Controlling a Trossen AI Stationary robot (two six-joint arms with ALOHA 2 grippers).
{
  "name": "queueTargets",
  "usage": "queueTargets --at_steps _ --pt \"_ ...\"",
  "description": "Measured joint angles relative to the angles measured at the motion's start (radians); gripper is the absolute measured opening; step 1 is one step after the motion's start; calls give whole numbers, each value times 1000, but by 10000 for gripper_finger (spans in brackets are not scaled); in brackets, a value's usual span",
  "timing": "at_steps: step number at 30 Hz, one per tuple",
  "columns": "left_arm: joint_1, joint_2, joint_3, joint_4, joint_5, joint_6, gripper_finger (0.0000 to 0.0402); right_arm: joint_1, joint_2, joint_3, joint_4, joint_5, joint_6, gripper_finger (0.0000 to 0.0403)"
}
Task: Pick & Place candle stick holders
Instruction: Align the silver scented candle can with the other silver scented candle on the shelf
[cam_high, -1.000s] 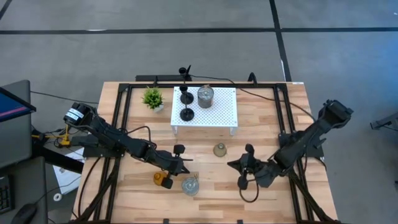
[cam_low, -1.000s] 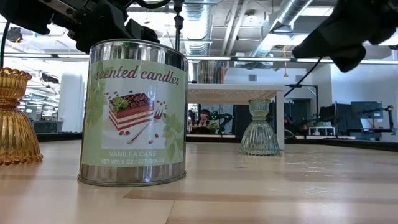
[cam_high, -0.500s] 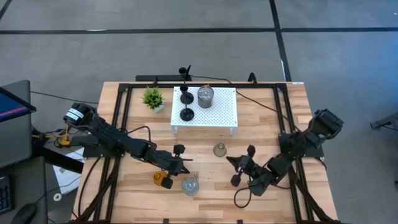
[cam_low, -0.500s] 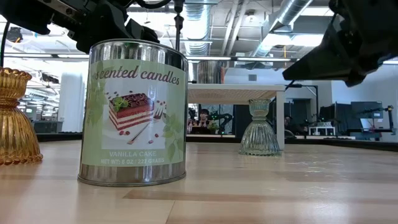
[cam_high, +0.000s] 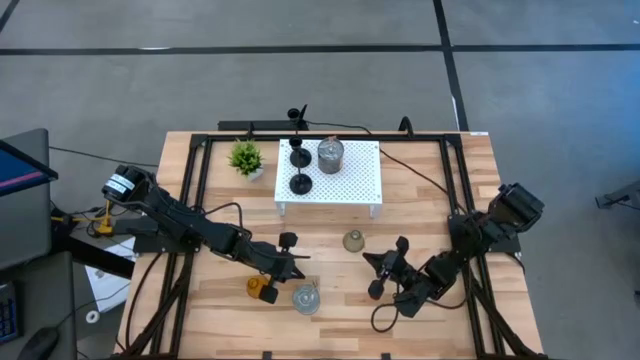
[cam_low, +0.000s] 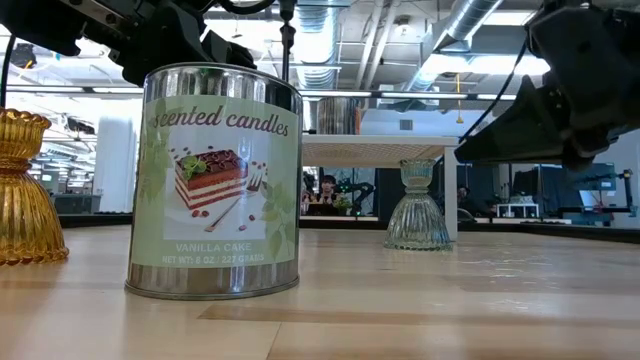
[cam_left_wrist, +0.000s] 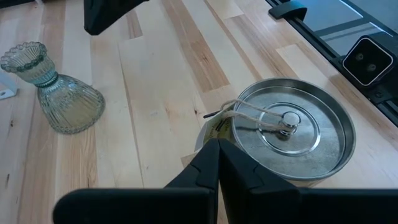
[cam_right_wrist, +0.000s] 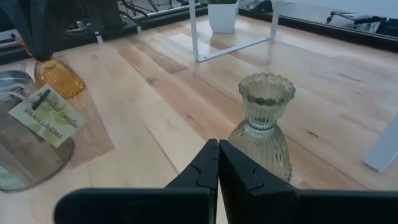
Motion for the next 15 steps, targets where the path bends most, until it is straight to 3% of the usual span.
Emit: queueTargets --at_steps 8,15 --pt "0 0 0 0 13 0 5 0 2 0 3 0 1 1" --pt "0 0 0 0 247 -25 5 0 2 0 4 0 1 1"
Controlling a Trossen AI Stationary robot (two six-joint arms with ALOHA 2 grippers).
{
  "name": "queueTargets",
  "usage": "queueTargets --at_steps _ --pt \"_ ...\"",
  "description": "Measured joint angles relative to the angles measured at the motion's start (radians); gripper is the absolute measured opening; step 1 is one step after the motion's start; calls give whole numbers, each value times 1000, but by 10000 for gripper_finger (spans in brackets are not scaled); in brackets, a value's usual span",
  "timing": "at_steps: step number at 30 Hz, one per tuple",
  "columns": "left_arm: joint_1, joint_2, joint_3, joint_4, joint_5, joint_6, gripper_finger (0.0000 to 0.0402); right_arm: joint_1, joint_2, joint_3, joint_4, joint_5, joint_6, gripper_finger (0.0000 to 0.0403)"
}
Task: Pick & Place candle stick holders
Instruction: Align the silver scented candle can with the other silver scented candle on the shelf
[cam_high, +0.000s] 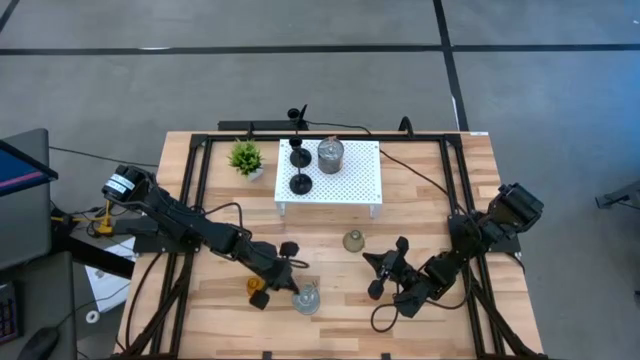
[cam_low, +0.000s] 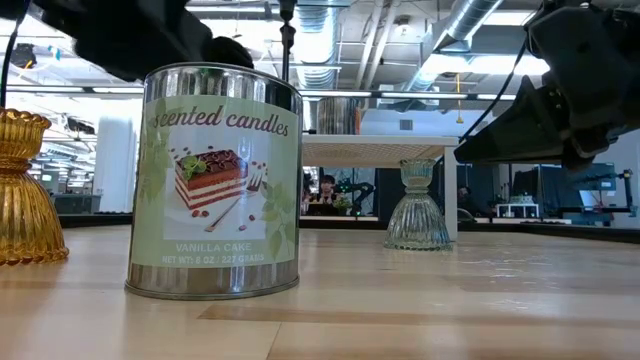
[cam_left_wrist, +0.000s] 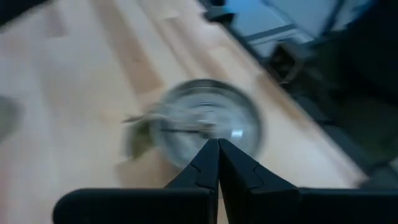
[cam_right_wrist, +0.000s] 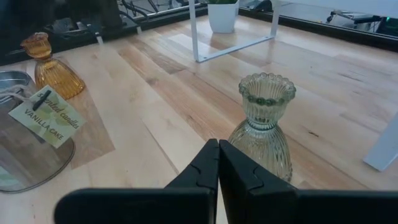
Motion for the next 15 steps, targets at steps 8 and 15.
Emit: queueTargets --at_steps 8,15 --pt "-4 0 0 -3 195 -224 5 0 0 0 1 0 0 1" --pt "-74 33 0 -2 100 -268 5 0 -1 0 1 0 0 1"
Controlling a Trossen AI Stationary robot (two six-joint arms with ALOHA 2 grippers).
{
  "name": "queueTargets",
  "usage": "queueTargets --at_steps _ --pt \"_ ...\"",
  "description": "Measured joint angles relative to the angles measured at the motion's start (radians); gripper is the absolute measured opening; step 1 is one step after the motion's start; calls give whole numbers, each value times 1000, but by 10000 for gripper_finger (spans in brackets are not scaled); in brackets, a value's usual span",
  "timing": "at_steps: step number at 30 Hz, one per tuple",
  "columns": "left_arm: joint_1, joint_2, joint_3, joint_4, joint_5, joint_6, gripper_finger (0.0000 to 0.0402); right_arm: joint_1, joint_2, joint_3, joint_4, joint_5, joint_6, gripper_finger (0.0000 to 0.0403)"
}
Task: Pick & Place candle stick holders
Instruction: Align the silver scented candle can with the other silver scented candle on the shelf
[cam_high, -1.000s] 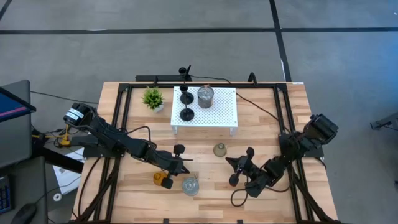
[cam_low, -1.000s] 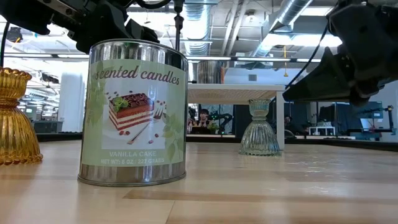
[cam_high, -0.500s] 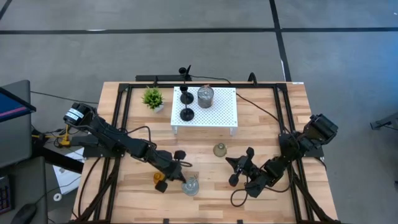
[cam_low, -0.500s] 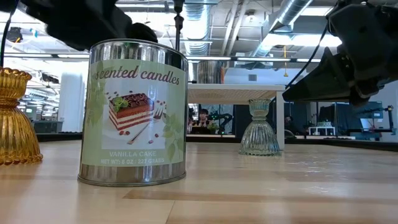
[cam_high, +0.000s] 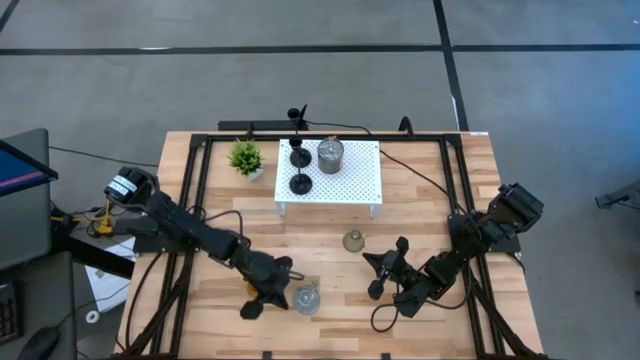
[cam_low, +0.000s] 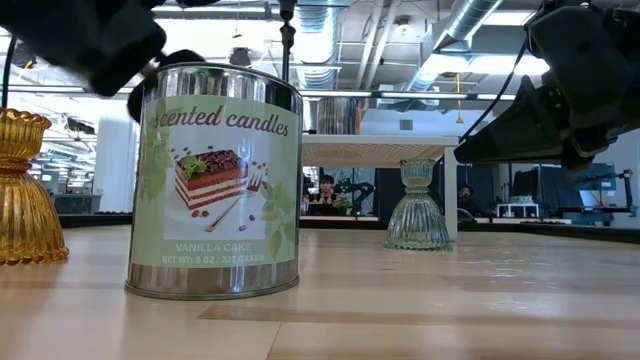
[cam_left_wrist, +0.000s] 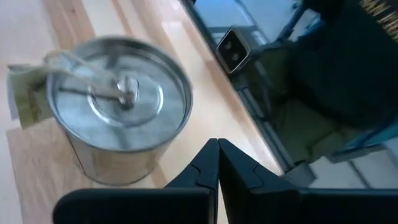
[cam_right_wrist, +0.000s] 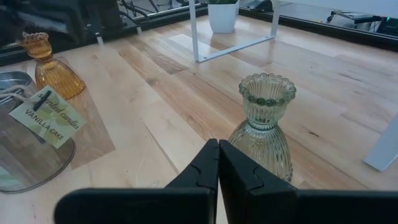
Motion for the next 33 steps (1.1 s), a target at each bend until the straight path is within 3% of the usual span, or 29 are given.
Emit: queueTargets --at_steps 7,14,23,33 --pt "-108 74 0 71 -212 -60 5 0 0 0 -2 0 -3 1" --pt "-161 170 0 255 -282 -71 5 0 0 0 -3 0 -11 1" --pt "-131 245 0 375 -467 -71 5 0 -1 0 -3 0 -11 1" --pt "-12 258 0 419 -477 -45 5 1 -1 0 -3 -1 -11 1"
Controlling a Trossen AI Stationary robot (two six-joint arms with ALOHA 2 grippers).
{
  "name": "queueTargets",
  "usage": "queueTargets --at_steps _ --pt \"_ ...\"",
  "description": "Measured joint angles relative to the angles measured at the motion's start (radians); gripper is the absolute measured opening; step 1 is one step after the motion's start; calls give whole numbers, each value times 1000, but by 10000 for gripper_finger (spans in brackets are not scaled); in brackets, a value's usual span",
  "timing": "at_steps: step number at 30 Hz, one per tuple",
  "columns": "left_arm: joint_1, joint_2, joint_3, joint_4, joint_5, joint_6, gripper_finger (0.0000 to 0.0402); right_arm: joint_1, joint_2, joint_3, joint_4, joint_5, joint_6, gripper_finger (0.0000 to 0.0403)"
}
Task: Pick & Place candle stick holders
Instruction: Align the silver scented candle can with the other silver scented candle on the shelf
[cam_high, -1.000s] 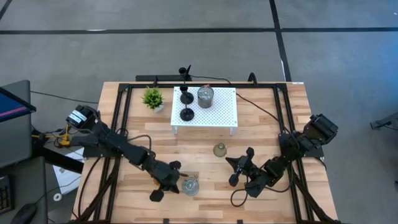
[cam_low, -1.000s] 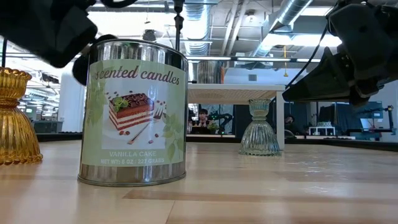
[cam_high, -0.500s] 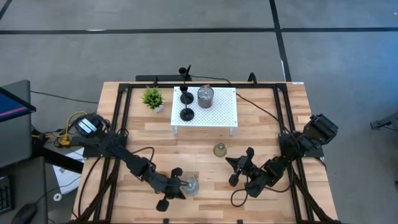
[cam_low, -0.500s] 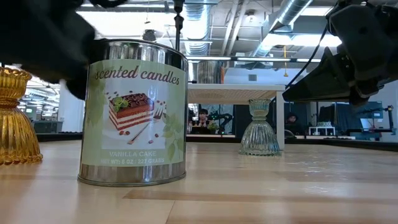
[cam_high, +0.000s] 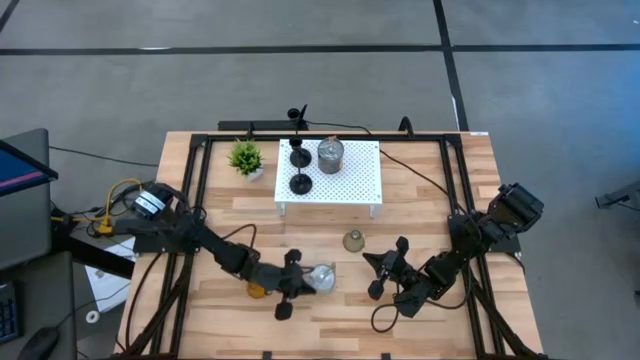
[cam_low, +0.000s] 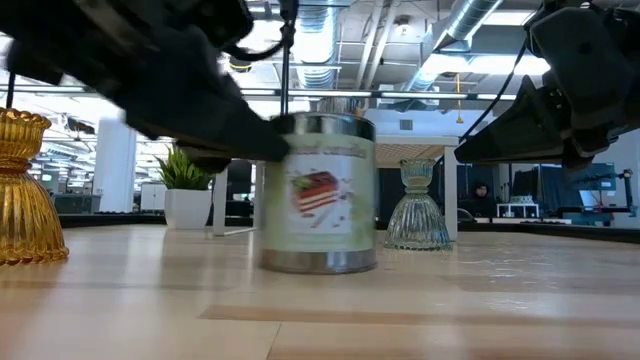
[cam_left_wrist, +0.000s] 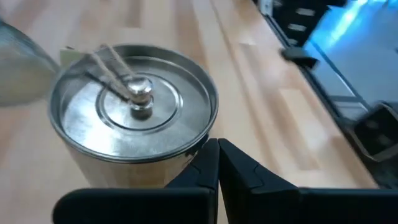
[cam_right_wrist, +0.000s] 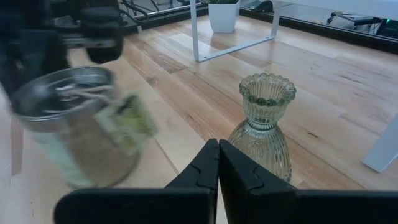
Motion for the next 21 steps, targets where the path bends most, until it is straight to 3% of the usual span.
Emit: queueTargets --at_steps 10,16,21 --pt "124 0 0 26 5 101 5 0 0 0 0 0 0 1" --pt "103 -11 0 28 58 110 5 0 0 0 1 -3 0 1" --pt "61 -22 0 27 26 150 5 0 0 0 1 -30 0 1"
